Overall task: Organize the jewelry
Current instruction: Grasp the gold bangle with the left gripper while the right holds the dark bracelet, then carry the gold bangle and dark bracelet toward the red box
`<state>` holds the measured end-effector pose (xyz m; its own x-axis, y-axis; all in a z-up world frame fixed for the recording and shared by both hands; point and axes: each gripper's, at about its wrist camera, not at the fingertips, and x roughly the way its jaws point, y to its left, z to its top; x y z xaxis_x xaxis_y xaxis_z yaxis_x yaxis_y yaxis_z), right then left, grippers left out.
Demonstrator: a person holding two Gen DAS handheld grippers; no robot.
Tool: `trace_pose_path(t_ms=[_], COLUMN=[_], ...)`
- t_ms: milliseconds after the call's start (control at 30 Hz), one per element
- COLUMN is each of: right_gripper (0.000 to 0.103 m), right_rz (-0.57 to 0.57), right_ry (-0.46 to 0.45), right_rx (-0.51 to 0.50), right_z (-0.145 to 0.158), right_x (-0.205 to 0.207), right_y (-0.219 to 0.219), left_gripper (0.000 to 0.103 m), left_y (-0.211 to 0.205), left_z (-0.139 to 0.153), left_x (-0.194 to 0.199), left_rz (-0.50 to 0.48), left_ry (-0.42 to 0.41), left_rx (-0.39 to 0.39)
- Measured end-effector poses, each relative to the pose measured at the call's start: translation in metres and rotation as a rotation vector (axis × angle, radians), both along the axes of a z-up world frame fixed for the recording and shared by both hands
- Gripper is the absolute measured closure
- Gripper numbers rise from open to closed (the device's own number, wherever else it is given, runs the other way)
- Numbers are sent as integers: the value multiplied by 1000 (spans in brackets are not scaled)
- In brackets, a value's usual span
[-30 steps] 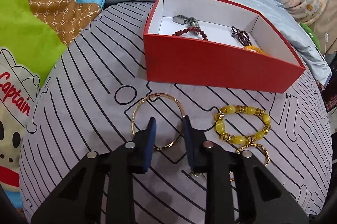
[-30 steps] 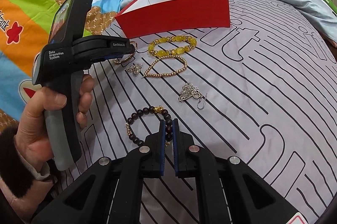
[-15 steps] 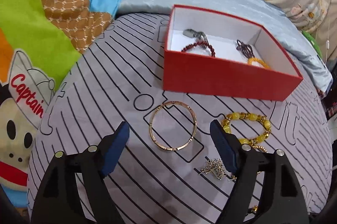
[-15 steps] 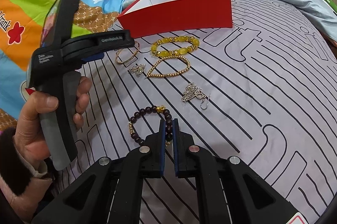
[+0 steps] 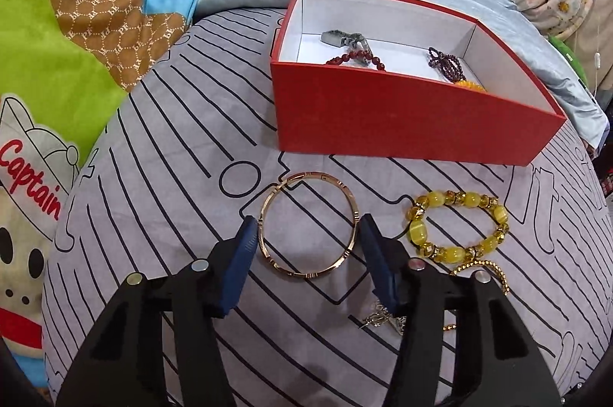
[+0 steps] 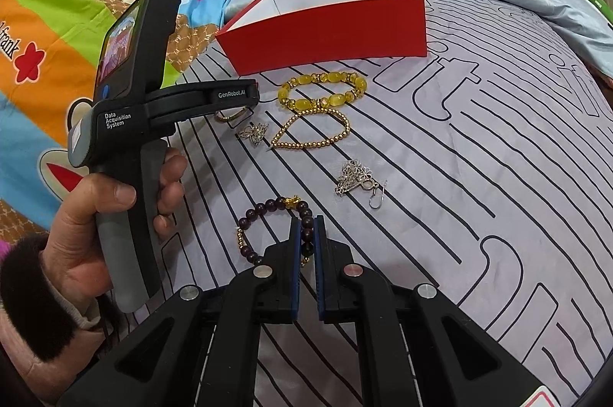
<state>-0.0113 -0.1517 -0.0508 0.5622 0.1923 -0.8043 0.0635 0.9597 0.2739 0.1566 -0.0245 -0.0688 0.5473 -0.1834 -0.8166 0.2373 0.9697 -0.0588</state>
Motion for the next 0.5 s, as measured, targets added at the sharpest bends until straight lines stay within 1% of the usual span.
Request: trace_pose_path(t_ms=[100,200,500], right_gripper=[98,97,98], right_rz=[1,-4,-30], right_ry=[-9,-29,-131], right_rx=[1,3,-13], right_z=[5,13,58], right_x=[1,1,6], right_y=[-1,-4,-18], left_gripper=[50,50,50], left_y=[2,5,17], left_z=[2,10,61], left_x=[-2,-7,-35], left_rz=[2,-1,-21], left_ry=[9,12,-28], left_rx=[-16,-43,-103])
